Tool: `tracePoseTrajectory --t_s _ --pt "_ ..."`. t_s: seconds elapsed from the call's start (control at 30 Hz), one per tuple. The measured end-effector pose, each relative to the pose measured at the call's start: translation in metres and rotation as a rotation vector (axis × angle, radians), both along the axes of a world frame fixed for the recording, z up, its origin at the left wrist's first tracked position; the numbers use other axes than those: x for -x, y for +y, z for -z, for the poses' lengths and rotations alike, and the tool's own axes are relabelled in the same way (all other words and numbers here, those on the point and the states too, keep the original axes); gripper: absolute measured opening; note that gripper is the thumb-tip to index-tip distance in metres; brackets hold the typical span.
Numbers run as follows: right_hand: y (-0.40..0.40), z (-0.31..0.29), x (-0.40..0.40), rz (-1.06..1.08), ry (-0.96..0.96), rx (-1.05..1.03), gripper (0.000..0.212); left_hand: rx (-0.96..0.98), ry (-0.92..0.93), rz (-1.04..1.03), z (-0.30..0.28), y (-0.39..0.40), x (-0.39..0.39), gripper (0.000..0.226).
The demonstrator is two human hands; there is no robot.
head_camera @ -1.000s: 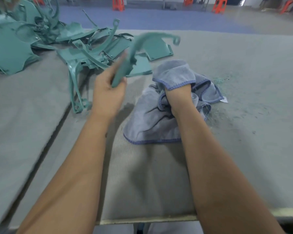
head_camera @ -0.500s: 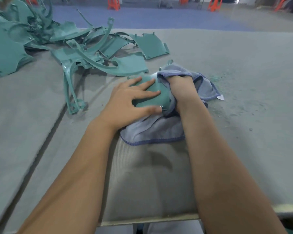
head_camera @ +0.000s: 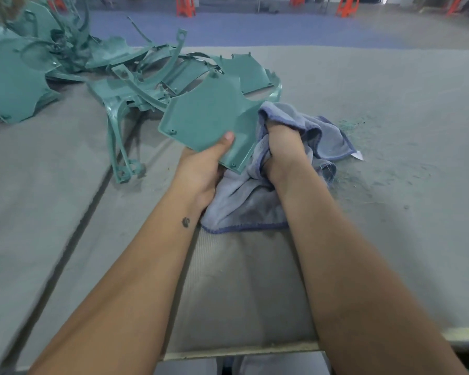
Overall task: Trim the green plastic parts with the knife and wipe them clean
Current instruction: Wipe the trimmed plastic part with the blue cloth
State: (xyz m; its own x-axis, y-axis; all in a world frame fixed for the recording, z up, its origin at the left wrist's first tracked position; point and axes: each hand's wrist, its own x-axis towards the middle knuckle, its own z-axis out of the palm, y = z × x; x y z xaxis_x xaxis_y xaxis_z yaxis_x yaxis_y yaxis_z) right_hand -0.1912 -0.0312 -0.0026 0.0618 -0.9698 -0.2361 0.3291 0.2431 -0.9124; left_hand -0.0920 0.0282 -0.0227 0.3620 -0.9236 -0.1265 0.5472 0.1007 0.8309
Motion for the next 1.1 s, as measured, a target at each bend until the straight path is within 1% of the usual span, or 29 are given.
tracePoseTrajectory --t_s 0.03,0.07,0.13,0.2,0.23,0.3,0.33,0.4,0.47,0.53,0.63,0.7,0.77,0.83,0.87,1.0,1.1 --pt "-0.002 0.000 0.000 0.008 0.016 0.016 0.036 0.016 -0.052 0.016 -0.001 0.000 -0.004 0.022" --pt "-0.004 0.001 -0.001 -0.018 -0.018 0.015 0.036 0.024 -0.117 0.035 -0.004 0.002 -0.008 0.022" --pt "-0.003 -0.003 -0.004 -0.039 -0.130 -0.040 0.037 0.033 -0.225 0.064 -0.007 0.004 -0.016 0.023" --pt "-0.007 -0.003 -0.006 -0.073 -0.204 -0.079 0.040 0.053 -0.268 0.102 -0.008 0.007 -0.022 0.023" --pt "-0.011 -0.001 -0.005 -0.067 -0.213 -0.077 0.041 0.063 -0.274 0.129 -0.008 0.009 -0.024 0.024" --pt "-0.015 0.000 0.000 -0.037 -0.154 -0.044 0.028 0.078 -0.275 0.192 -0.007 0.013 -0.030 0.028" --pt "-0.017 0.000 0.002 -0.024 -0.133 -0.029 0.026 0.085 -0.270 0.229 -0.005 0.014 -0.033 0.031" --pt "-0.021 0.003 0.006 0.000 -0.143 0.004 0.032 0.105 -0.253 0.294 -0.003 0.016 -0.042 0.033" --pt "-0.026 0.004 0.011 -0.003 -0.189 0.055 0.039 0.124 -0.234 0.353 0.001 0.019 -0.052 0.029" --pt "-0.032 0.003 0.018 -0.025 -0.188 0.100 0.038 0.143 -0.224 0.416 0.002 0.022 -0.059 0.029" --pt "-0.033 0.002 0.027 -0.026 -0.199 0.147 0.035 0.141 -0.221 0.523 0.004 0.025 -0.067 0.060" --pt "-0.031 0.004 0.028 0.019 -0.175 0.135 0.034 0.131 -0.227 0.551 0.005 0.025 -0.068 0.066" --pt "-0.029 0.002 0.028 0.093 -0.172 0.127 0.032 0.125 -0.238 0.531 0.005 0.023 -0.063 0.058" --pt "-0.025 -0.003 0.026 0.112 -0.222 0.172 0.040 0.130 -0.230 0.462 0.004 0.019 -0.052 0.041" --pt "-0.023 -0.004 0.025 0.120 -0.198 0.193 0.041 0.131 -0.225 0.423 0.003 0.016 -0.046 0.035" --pt "-0.016 -0.002 0.014 0.067 -0.013 0.240 0.024 0.127 -0.184 0.304 0.002 0.010 -0.034 0.028" --pt "-0.010 0.000 0.004 0.031 0.134 0.279 0.019 0.124 -0.171 0.210 0.003 0.007 -0.031 0.024"
